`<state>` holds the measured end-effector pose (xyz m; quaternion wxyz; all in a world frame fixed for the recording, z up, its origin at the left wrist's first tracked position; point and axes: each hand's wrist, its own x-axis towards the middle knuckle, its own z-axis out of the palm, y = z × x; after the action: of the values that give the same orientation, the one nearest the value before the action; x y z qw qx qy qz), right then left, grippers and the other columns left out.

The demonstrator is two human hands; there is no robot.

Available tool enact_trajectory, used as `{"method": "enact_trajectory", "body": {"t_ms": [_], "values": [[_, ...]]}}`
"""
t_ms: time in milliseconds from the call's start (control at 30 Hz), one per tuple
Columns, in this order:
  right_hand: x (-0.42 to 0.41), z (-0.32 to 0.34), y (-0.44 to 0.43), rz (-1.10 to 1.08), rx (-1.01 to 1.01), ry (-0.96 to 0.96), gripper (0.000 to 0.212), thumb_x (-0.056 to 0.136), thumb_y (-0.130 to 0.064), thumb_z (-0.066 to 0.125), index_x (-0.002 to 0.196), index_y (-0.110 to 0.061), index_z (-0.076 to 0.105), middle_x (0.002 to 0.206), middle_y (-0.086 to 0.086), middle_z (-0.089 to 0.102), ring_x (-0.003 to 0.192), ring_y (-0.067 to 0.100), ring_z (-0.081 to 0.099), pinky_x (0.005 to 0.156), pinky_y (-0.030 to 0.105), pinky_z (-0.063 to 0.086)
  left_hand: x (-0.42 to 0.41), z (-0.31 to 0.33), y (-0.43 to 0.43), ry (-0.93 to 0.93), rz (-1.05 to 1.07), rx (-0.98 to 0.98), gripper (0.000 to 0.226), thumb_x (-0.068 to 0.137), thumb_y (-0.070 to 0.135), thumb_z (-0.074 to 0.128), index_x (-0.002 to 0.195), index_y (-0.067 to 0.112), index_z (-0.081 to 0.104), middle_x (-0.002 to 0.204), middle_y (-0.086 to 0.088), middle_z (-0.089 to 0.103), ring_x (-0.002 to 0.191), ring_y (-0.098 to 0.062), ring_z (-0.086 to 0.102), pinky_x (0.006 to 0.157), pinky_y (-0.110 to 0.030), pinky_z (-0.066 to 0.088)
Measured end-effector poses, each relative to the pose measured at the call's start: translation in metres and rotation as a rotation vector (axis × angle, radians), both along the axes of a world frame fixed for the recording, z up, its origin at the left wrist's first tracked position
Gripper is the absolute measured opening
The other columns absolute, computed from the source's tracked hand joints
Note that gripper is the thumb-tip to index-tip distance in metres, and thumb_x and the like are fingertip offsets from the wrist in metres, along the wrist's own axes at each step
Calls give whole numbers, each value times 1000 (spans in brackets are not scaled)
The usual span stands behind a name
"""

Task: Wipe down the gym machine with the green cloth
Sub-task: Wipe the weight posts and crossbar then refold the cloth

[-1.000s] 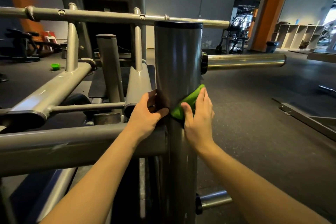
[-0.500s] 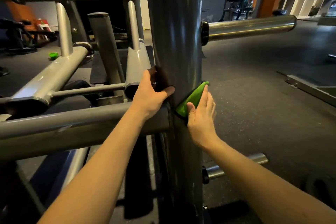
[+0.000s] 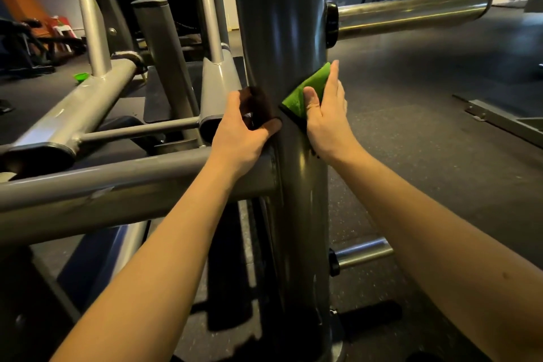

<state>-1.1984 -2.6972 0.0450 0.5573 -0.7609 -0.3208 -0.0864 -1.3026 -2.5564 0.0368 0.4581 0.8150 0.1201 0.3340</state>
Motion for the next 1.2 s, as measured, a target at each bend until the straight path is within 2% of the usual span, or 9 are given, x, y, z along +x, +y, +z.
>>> {"method": "enact_trajectory", "body": {"t_ms": [133, 300, 400, 533, 667, 800, 933, 1000, 1200], "values": [[-4, -35, -10, 32, 108, -42, 65, 106, -34, 39, 163, -28, 9, 158, 1, 32, 143, 20, 32, 123, 47, 25, -1, -10, -6, -66, 86, 69, 56, 84, 35, 79, 131, 21, 52, 125, 9, 63, 116, -12, 61, 103, -41, 51], [-40, -99, -32, -24, 87, -14, 64, 103, -9, 47, 162, -24, 24, 149, -16, 31, 135, -16, 26, 115, 9, 19, -10, -29, -30, -117, 242, 326, 48, 89, 35, 74, 129, 15, 55, 125, -1, 58, 117, -19, 54, 100, -41, 50], [-59, -140, -50, -47, 21, 17, 65, 100, -3, 54, 158, -21, 32, 158, -7, 34, 141, 3, 31, 122, 28, 25, -21, -42, -36, -50, 256, 488, 62, 87, 34, 77, 139, 15, 49, 135, -5, 51, 127, -22, 47, 108, -41, 44], [-40, -128, -58, -126, 88, 20, 48, 91, -2, 67, 138, -13, 61, 142, 0, 57, 131, 13, 52, 115, 45, 42, -31, -62, -42, 66, 301, 655, 82, 85, 38, 77, 152, 16, 35, 149, -13, 37, 142, -33, 29, 124, -52, 18], [-8, -69, -44, -91, 242, 29, 28, 89, -16, 74, 117, -17, 76, 119, -3, 72, 113, 11, 66, 101, 39, 54, -28, -67, -42, 91, 322, 708, 89, 84, 41, 76, 156, 18, 29, 150, -15, 37, 142, -36, 29, 123, -49, 11], [-18, -69, -48, -129, 255, -63, 11, 88, -8, 76, 93, -16, 71, 104, 2, 61, 94, -2, 60, 84, 14, 49, -24, -71, -42, 90, 362, 721, 88, 84, 41, 75, 155, 17, 30, 147, -17, 39, 140, -37, 28, 121, -47, 12], [-48, -138, -60, -128, 151, 16, 11, 86, 0, 74, 86, -7, 66, 103, 7, 54, 94, 13, 59, 83, 23, 52, -24, -75, -40, 56, 372, 723, 83, 84, 41, 75, 152, 14, 36, 143, -19, 42, 136, -35, 26, 120, -47, 14], [-60, -162, -68, -149, 75, 59, 16, 83, 4, 75, 81, -8, 64, 98, 5, 53, 89, 10, 57, 80, 23, 49, -24, -76, -40, 53, 374, 719, 83, 85, 42, 75, 152, 14, 35, 144, -18, 42, 136, -34, 25, 120, -47, 13], [-35, -108, -55, -141, 157, 6, 17, 79, 5, 76, 78, -10, 67, 97, 7, 57, 89, 15, 62, 85, 32, 56, -23, -78, -40, 43, 374, 705, 81, 86, 40, 75, 152, 15, 35, 146, -19, 42, 140, -37, 27, 121, -49, 14]]}}
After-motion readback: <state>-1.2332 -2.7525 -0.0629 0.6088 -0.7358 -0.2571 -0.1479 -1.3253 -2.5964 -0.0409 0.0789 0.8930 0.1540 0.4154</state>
